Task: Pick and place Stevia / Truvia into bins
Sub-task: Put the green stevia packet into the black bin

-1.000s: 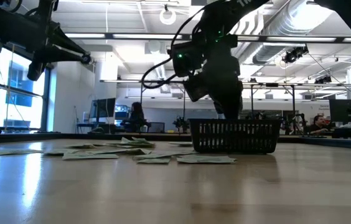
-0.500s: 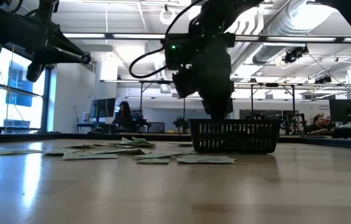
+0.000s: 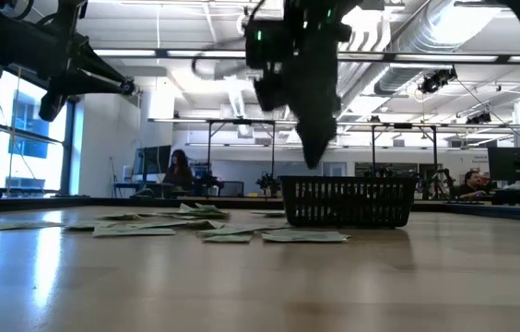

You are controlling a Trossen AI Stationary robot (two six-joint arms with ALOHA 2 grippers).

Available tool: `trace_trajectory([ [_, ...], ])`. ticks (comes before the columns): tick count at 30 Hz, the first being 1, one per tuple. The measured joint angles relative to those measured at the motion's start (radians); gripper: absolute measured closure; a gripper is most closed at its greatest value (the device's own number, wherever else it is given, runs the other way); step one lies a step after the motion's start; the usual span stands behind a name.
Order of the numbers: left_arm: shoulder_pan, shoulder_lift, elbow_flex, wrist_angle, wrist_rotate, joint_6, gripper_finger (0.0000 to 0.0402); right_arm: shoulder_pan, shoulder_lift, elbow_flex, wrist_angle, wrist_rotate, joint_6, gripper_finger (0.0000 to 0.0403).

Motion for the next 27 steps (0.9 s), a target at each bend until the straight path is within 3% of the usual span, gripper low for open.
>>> trace_trajectory([
  [4,0.000,0.000,0.000,0.000,0.000,0.015,0.0291,-0.066,-0.022,0.016,-0.015,0.081,0.007,0.0186],
  [8,0.000,0.000,0.000,0.000,0.001,0.041,0.0291,-0.141,0.002,0.004,-0.040,-0.022,0.045,0.0182],
  [27,0.000,0.000,0.000,-0.053,0.004,0.042,0.0291,0.022,0.106,-0.001,0.048,-0.120,0.081,0.0260],
])
